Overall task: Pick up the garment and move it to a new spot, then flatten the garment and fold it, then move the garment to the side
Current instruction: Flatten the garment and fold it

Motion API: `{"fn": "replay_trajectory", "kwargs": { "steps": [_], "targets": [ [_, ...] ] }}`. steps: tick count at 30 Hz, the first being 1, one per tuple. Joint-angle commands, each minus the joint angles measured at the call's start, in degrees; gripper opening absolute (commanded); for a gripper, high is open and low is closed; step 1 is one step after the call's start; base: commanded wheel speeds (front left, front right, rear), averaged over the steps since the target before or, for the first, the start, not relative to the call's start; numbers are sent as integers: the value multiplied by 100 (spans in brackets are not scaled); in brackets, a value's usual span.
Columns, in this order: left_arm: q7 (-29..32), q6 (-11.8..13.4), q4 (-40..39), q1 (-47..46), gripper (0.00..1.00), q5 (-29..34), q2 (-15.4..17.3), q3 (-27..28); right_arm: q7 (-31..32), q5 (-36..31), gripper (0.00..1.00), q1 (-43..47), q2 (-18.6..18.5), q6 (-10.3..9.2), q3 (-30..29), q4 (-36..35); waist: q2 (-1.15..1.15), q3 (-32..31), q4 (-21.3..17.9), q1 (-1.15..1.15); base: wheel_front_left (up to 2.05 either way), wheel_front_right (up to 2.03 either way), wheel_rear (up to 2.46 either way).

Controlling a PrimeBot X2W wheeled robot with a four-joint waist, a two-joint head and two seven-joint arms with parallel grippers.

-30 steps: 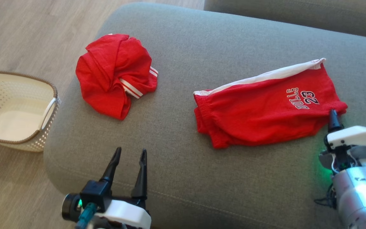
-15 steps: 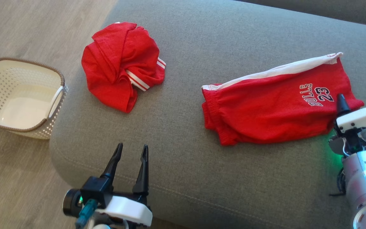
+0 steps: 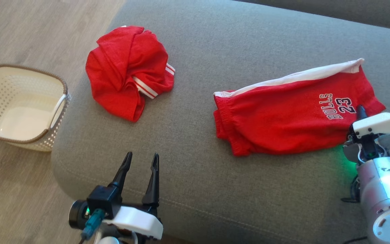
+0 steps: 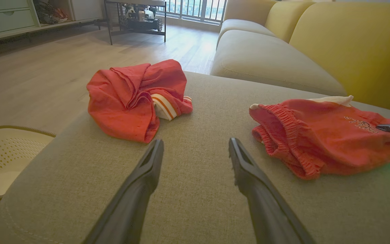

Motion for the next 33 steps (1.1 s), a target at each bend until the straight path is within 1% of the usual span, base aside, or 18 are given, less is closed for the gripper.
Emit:
{"fn": "replay_trajectory", "kwargs": {
  "steps": [1, 7, 8, 13, 14, 16, 17, 20, 27, 33],
  "targets": [
    [-70, 32, -160, -172, 100, 3, -24, 156, -123, -20, 0, -93, 132, -2, -68, 2, 0, -87, -63, 0, 0, 0, 0],
    [-70, 8, -150, -75, 100, 65, -24, 224, -552, -6, 0, 6, 152, -2, -427, -1, 0, -362, -284, 0, 0, 0, 0],
    [-70, -19, -159, -43, 100, 88, -24, 237, -668, 27, 0, 68, 155, -2, -572, -3, 0, -461, -367, 0, 0, 0, 0],
    [-70, -12, -176, 64, 100, 106, -24, 323, -892, 134, 0, 263, 125, -2, -947, -72, 0, -649, -530, 0, 0, 0, 0],
    [-70, -36, -179, 121, 100, 125, -24, 352, -1004, 151, 0, 394, 115, -2, -1122, -169, 0, -739, -602, 0, 0, 0, 0],
    [-70, -50, -178, 148, 100, 137, -24, 359, -1049, 143, 0, 471, 117, -2, -1201, -230, 0, -786, -632, 0, 0, 0, 0],
    [-70, -80, -191, 193, 100, 196, -24, 369, -1131, 84, 0, 660, 124, -2, -1360, -420, 0, -866, -689, 0, 0, 0, 0],
    [-70, -73, -239, 259, 100, 190, -24, 438, -1159, -33, 0, 882, 160, -2, -1497, -555, 0, -957, -780, 0, 0, 0, 0],
    [-70, -131, -248, 344, 100, 242, -24, 454, -1145, -221, 0, 1000, 199, -2, -1531, -546, 0, -1059, -909, 0, 0, 0, 0],
    [-70, -152, -228, 370, 100, 246, -24, 440, -1190, -233, 0, 742, 206, -2, -1080, -334, 0, -1208, -916, 0, 0, 0, 0]
  ]
}}
